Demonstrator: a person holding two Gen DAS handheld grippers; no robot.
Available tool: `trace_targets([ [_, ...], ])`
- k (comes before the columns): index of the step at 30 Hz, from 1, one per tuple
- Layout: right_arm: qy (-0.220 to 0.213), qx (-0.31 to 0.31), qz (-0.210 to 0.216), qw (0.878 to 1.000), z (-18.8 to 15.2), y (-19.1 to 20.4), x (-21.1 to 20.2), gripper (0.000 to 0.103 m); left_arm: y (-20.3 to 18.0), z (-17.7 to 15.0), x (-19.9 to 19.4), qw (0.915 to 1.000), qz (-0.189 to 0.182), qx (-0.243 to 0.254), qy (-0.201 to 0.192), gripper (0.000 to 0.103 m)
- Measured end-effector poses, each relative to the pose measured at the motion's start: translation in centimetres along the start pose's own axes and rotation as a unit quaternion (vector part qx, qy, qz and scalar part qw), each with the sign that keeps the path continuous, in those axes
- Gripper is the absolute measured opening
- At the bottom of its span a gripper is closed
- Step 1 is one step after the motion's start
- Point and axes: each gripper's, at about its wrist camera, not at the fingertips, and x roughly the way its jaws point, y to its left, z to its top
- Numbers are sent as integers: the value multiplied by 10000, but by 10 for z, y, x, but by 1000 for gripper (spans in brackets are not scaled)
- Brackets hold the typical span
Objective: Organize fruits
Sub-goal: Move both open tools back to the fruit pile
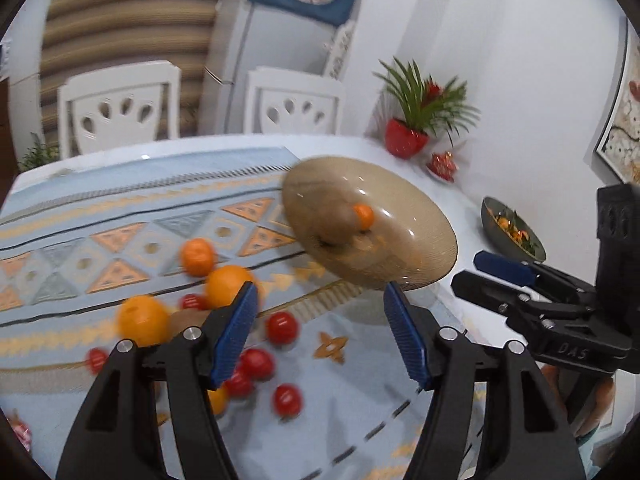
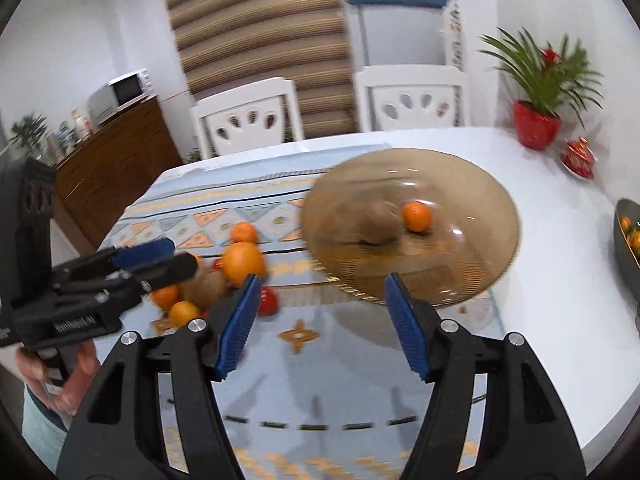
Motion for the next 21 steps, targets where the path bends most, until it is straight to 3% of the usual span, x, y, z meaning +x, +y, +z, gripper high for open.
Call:
trace_targets([
  [6,52,-385,253,9989,-22,50,13,66,41,-22,-52,9984,355,-214,-377,63],
  [9,189,-475,306,9982,-37,65,31,65,64,-36,-61,9972,508,-396,-383,63],
  [15,412,-557,354,9970,-63,78,65,65,114,-65,-56,9923,824,-888,-254,63],
  [21,358,-570,414,9969,-73,81,84,65,156,-82,-33,9860,1063,-1287,-14,57],
])
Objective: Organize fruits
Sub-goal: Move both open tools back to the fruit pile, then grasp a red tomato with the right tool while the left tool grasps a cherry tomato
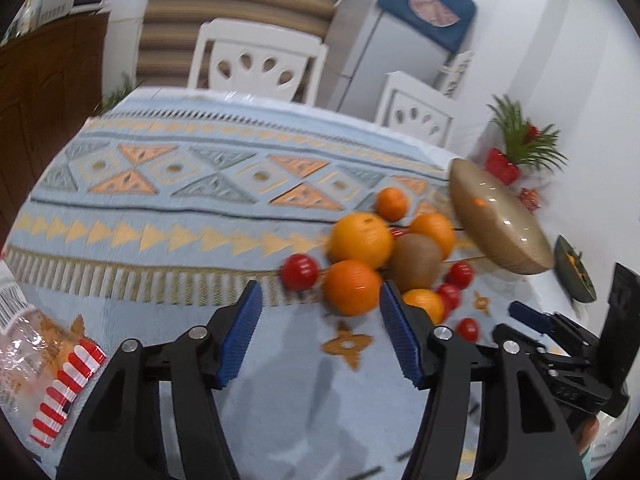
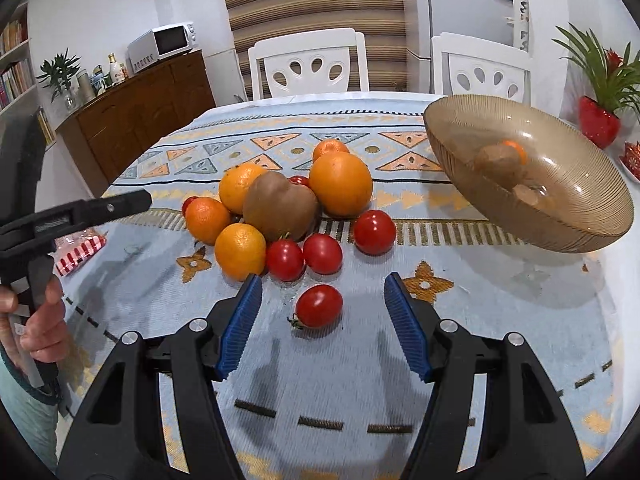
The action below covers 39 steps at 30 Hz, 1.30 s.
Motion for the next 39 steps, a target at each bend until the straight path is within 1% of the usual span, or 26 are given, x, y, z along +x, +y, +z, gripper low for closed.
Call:
trace_targets([
  [2,28,13,-15,10000,-1,-1,5,65,6,-1,8,9998,69,-117,151,55],
  [4,60,30,-32,10000,-3,-2,9,65,10,3,18,9983,203,-244,482,53],
  [6,114,84,-14,9999,-6,-5,15,65,11,8,26,9961,372,-270,749,53],
  [7,185,132,-16,9997,-8,-7,18,65,13,8,27,9959,361,-292,772,52],
  [11,145,124,69,9998,-9,-8,17,65,21,16,31,9961,19,-508,720,52],
  [13,201,122,68,9997,-9,-8,19,65,24,21,37,9947,-234,-685,730,51],
  [19,247,48,113,9996,-10,-6,21,65,23,22,58,9933,-471,-812,674,48],
  [22,343,13,157,9993,-11,-5,25,65,21,19,61,9945,-601,-702,487,48],
  [26,554,-15,153,9983,-11,-3,32,65,27,19,63,9929,-723,-818,475,48],
  [27,580,-18,122,9982,-11,-3,33,63,29,19,63,9925,-715,-867,471,48],
  [29,663,-33,93,9978,-11,-2,37,52,33,18,64,9916,-728,-953,474,47],
  [30,697,-47,70,9975,-11,-1,38,44,35,18,64,9907,-734,-1037,486,43],
  [31,698,-68,19,9975,-11,0,39,42,38,17,64,9902,-733,-1082,495,36],
  [35,731,-146,-43,9972,-11,3,40,41,44,14,65,9873,-843,-1229,552,35],
  [37,736,-190,-110,9970,-11,5,40,41,43,14,66,9879,-811,-1202,556,36],
  [39,736,-241,-177,9968,-11,8,41,41,39,14,66,9900,-701,-1108,530,36],
])
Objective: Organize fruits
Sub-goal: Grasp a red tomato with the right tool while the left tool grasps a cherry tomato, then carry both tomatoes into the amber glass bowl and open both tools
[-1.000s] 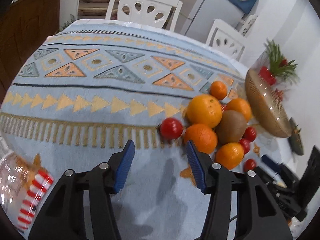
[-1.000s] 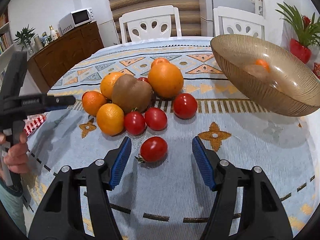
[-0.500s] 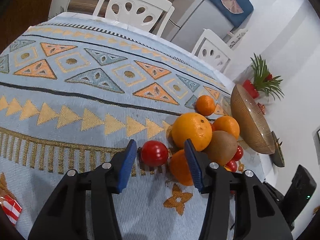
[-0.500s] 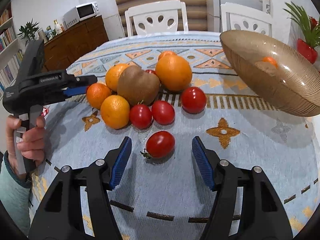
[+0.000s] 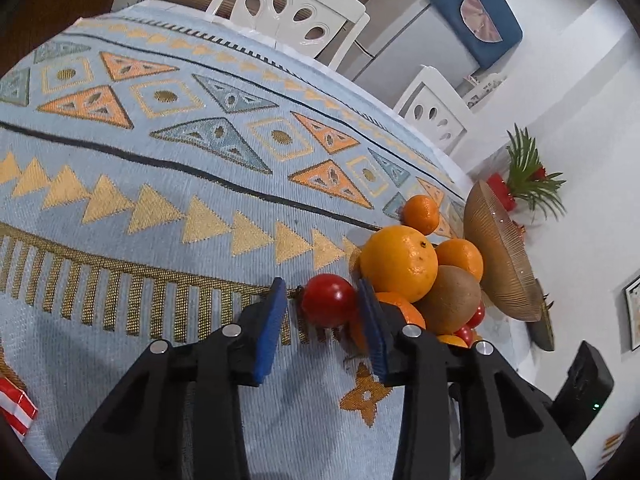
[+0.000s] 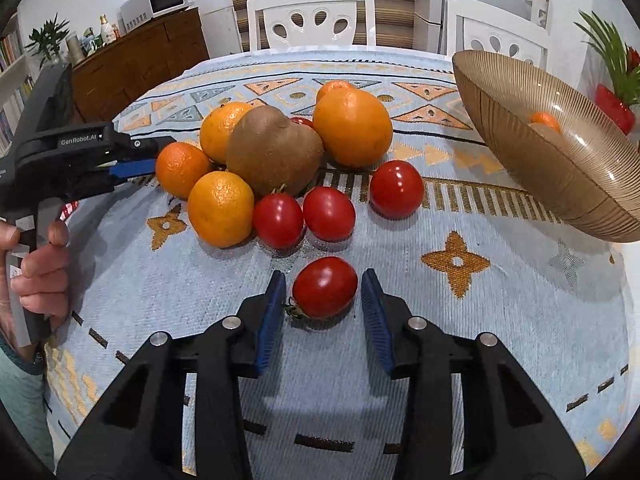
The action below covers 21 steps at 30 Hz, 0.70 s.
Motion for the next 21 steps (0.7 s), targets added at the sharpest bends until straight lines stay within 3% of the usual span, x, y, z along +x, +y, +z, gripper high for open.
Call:
trace_targets([
  [4,-35,-126,-148,9998,0,6,1,30,-20,1,8,9974,529,486,-58,36],
  [6,-65,-168,-170,9997,1,8,1,30,-30,-1,11,9945,698,774,-111,35],
  [7,-82,-177,-153,9997,0,8,1,30,-31,-1,11,9943,683,814,-110,28],
  [14,-461,24,94,9989,-2,-1,-14,30,-31,-5,-2,9949,460,862,-263,27],
  [21,-653,401,285,9967,-1,-19,-26,30,-60,-7,-30,9910,197,1204,-544,27],
])
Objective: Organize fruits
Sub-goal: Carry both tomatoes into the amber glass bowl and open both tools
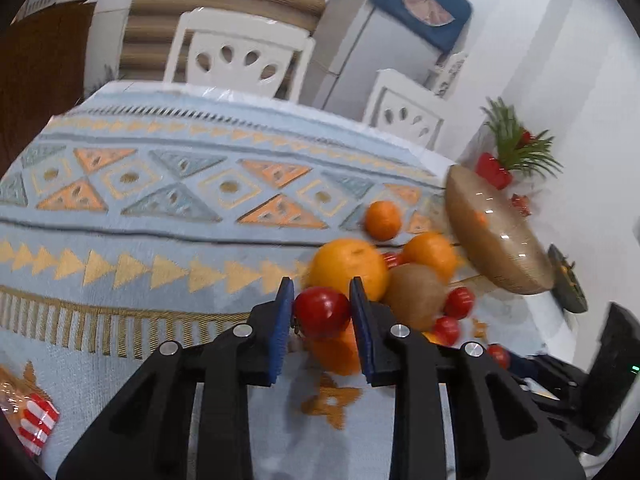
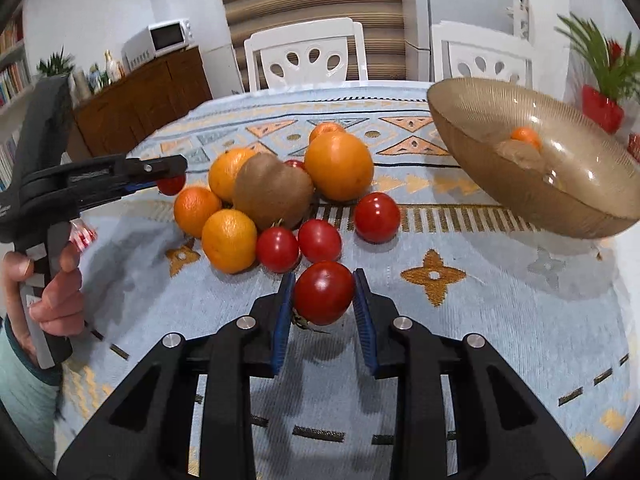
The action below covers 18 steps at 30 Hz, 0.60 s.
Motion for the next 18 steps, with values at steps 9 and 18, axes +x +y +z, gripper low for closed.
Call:
trace_targets([
  [9,-748,277,-231,9965,40,-48,-71,30,-98,49,-30,9936,-542,888,-431,27],
  [18,-747,1060,-867,9878,71,-138,-92,30,-200,67,31,9850,-1042,1375,23,27],
])
